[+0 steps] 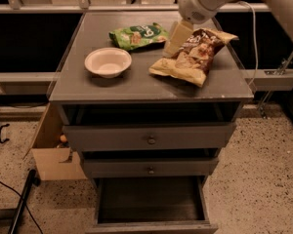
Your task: Place green rice chip bag into bottom drawer
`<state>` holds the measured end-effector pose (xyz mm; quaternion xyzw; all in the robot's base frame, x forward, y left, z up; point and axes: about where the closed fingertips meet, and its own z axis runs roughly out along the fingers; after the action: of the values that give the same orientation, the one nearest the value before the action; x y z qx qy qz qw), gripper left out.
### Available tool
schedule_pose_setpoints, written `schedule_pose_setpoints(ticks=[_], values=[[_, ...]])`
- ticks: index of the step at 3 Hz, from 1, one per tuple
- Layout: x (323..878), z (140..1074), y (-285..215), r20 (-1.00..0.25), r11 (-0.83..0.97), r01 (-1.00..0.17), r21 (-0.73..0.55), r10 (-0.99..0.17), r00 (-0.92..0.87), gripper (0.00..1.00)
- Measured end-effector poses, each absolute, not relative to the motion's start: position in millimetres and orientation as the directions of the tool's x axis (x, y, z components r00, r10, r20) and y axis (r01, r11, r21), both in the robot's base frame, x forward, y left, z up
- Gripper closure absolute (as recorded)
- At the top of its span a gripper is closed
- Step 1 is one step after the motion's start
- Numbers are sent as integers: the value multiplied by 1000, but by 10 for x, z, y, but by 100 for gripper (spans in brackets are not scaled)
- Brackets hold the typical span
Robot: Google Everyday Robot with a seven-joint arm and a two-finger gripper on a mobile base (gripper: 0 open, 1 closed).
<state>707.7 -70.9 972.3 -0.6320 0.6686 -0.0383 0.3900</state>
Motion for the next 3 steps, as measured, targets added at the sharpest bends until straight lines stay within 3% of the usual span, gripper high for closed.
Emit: schedule_pose_setpoints(ticks=[1,3], values=[[7227,9734,-561,-412,145,-737,-660,-890,194,0],[7348,9696,-491,-367,118,-680,-724,-900,234,0]])
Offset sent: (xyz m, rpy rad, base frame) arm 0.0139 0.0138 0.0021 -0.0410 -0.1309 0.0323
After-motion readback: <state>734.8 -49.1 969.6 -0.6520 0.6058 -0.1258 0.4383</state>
